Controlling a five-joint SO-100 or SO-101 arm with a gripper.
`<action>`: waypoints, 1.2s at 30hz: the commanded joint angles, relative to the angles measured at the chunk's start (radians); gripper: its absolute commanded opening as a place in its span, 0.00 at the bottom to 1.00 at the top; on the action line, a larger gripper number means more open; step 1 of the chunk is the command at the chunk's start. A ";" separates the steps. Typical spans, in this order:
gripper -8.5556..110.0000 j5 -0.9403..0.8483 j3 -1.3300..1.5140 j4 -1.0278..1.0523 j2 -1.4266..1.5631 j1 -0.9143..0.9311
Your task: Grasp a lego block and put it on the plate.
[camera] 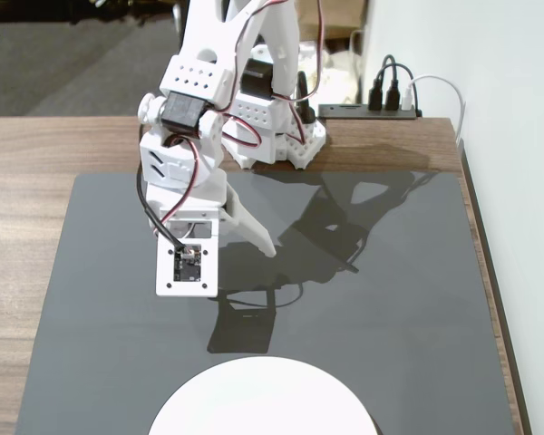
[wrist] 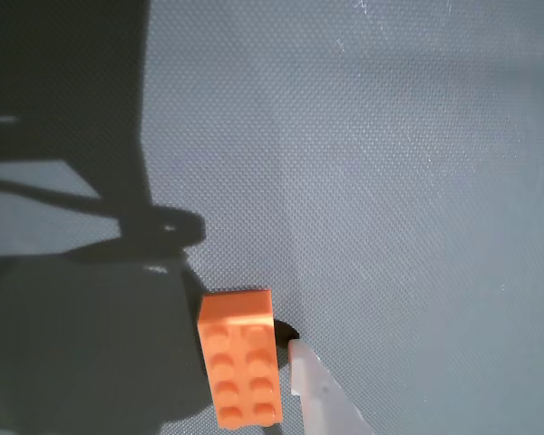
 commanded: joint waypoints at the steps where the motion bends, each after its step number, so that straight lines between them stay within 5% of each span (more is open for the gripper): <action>1: 0.45 0.008 0.002 -0.012 0.000 -0.009; 16: 0.18 0.034 0.011 -0.028 -0.006 -0.020; 36: 0.13 0.051 0.017 -0.034 0.002 -0.035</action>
